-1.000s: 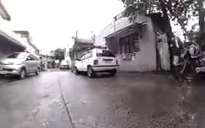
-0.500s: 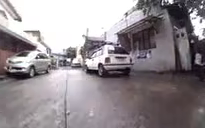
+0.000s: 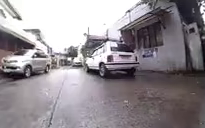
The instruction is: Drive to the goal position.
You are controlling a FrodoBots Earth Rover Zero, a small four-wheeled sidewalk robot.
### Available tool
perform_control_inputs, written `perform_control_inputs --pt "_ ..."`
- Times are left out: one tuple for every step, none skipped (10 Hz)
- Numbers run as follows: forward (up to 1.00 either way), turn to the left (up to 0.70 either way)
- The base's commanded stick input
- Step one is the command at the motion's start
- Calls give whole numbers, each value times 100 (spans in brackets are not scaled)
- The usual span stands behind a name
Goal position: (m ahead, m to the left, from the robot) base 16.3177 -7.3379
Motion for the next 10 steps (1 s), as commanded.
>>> perform_control_inputs --pt "100 19" --pt "100 12" --pt "100 9" --pt "100 27" --pt "100 27" --pt "100 27" --pt "100 27" --pt "100 27" --pt "100 27" --pt "100 27"
